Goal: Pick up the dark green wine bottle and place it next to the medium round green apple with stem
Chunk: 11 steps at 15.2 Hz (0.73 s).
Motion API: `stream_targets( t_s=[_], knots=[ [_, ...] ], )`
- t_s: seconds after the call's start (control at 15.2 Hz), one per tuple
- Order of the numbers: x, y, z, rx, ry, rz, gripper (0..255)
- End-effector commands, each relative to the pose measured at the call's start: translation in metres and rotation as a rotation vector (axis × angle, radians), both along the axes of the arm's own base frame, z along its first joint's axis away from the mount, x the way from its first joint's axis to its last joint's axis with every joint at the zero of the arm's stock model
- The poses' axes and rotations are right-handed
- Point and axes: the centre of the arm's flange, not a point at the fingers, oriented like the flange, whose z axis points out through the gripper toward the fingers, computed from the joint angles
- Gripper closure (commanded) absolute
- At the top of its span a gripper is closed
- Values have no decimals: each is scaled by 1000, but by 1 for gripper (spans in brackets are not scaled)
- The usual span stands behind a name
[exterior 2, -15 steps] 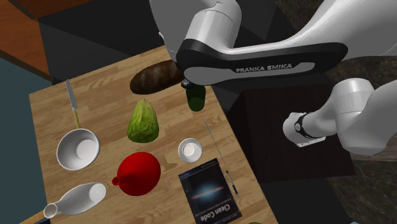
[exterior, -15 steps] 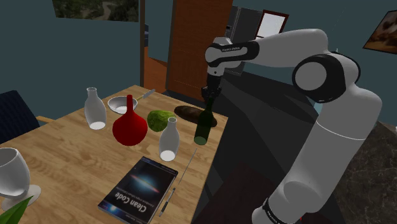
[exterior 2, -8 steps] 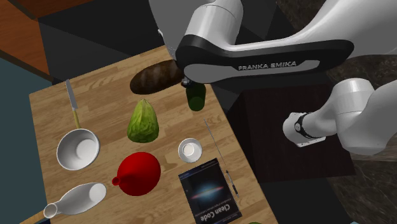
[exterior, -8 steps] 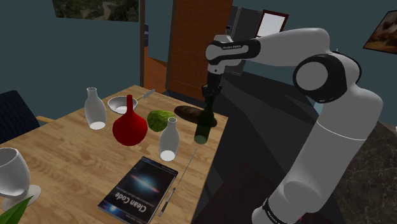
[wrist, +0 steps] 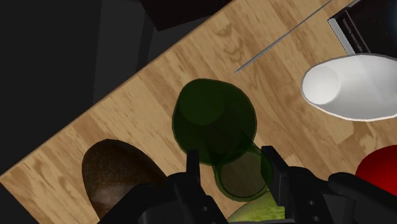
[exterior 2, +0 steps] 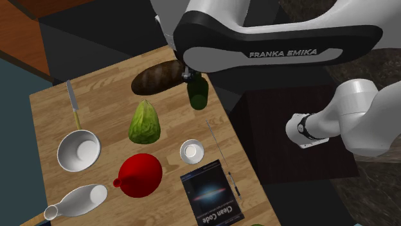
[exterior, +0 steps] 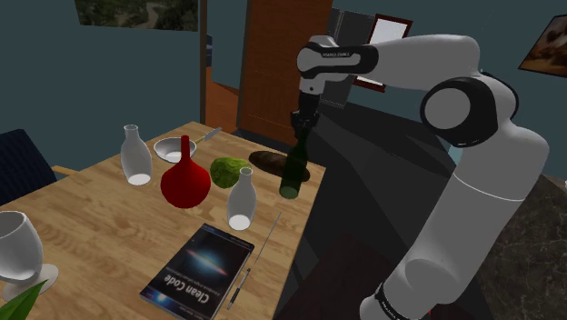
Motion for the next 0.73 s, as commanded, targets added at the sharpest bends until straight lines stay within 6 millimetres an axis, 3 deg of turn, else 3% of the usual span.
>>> stream_targets(
  t_s=[0.0, 0.66],
  knots=[
    [0, 1, 11, 0, 0, 0, 255],
    [0, 1, 64, 0, 0, 0, 255]
  ],
)
